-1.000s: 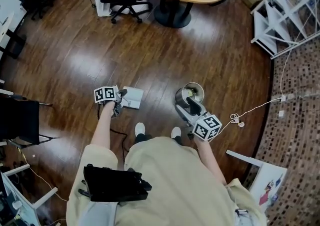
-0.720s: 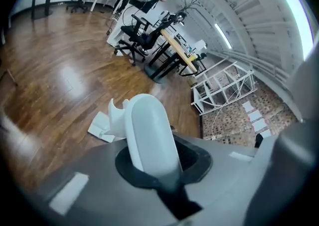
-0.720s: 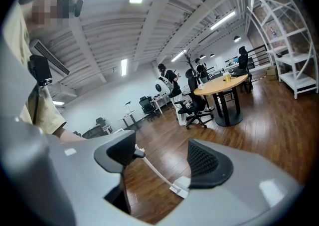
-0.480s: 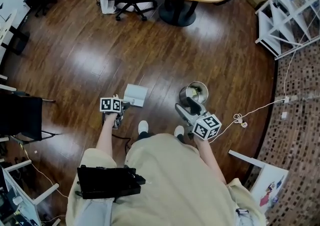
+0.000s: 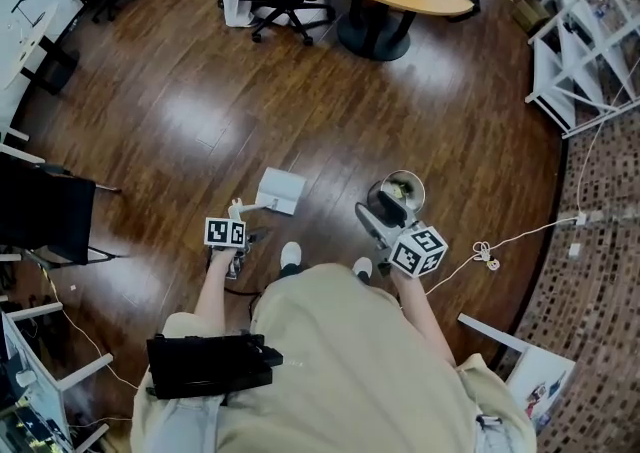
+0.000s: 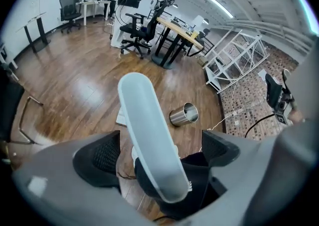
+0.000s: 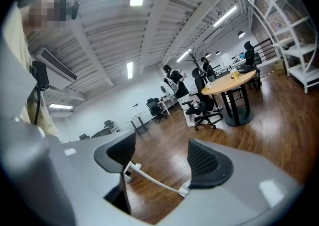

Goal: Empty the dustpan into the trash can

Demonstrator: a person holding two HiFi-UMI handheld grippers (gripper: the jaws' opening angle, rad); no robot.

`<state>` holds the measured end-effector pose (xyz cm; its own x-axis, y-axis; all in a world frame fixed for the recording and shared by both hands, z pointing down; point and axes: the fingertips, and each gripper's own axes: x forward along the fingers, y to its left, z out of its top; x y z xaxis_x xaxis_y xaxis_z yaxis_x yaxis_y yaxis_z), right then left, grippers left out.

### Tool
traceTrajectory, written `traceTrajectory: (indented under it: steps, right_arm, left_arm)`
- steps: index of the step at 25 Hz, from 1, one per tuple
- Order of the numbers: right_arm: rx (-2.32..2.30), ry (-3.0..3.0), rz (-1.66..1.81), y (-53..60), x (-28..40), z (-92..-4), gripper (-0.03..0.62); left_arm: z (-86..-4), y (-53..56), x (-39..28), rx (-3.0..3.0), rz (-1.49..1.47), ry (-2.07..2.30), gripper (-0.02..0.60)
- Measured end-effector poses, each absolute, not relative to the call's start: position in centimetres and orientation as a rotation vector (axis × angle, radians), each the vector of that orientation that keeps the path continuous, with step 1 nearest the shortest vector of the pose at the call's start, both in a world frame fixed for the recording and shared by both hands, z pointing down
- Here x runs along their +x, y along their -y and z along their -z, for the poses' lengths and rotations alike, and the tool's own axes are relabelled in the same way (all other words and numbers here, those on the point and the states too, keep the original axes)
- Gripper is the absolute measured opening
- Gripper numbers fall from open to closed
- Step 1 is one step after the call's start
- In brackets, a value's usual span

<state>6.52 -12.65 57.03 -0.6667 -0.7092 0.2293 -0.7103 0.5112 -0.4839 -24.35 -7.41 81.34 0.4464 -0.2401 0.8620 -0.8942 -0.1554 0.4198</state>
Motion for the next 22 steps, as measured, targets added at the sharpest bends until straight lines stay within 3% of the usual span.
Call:
traceTrajectory:
  steps: [7, 16, 22]
  right_arm:
    - [1.314, 2.778, -0.801, 13.3, 7.8, -54.5, 0.314]
    - [1.530, 2.763, -0.506, 15.1, 11.2, -49.7, 0.316]
    - [1.833, 2.647, -0.175, 16.0, 15.3, -44.1, 0.422]
  left_arm:
    - [-70.8, 9.0, -24.2, 1.838, -0.598, 1.163, 0.508]
    - [-52.7, 17.8, -16.7, 2.337, -0.385, 1.454, 0.472]
    - [-43.4, 21.1, -8.5, 2.635, -0.207, 1.592, 0.453]
